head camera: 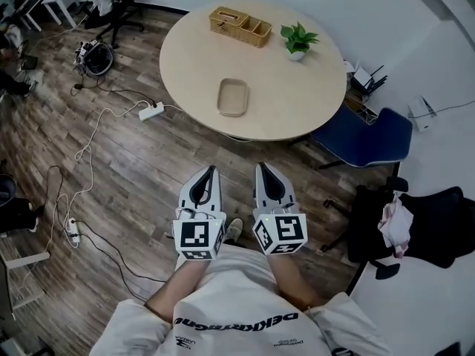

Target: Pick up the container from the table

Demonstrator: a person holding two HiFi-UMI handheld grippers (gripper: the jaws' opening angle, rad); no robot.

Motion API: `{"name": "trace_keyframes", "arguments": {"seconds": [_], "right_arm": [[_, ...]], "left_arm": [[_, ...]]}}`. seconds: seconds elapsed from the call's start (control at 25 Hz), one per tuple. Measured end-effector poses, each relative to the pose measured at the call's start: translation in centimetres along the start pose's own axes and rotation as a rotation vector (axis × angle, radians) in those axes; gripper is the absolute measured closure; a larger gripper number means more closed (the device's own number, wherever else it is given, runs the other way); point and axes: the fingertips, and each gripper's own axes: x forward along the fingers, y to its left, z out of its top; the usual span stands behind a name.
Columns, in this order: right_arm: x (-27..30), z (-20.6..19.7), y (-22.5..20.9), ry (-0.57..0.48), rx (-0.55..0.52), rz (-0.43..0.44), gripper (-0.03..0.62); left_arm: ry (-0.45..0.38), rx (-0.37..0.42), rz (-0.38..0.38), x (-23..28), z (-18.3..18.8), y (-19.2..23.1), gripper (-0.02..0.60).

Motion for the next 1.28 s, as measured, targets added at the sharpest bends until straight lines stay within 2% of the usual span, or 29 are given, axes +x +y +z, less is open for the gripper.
{"name": "trace_keyframes", "arguments": {"seconds": [0.28, 0.48, 0.96, 1.28], "right_arm": [[6.8, -0.2, -2.1, 0.057, 0.023, -0.025, 0.562], [11.9, -1.0, -3.9, 0.095, 0.048, -0.054, 0.560], [20.4, -5.2, -7.6, 0.198, 0.107, -0.122, 0.560], [24.5, -7.7, -9.6, 0.260, 0.122, -0.132, 0.559]], "left_arm": [[0.058, 0.011, -0.022, 6.7, 0.1, 3.2, 0.566], [0.094, -0.018, -0.046, 11.6, -0.6, 5.2, 0.566], [0.217, -0.030, -0.091, 20.8, -4.3, 8.9, 0.566], [0.284, -0.056, -0.094, 25.3, -7.2, 10.7, 0.565]]}}
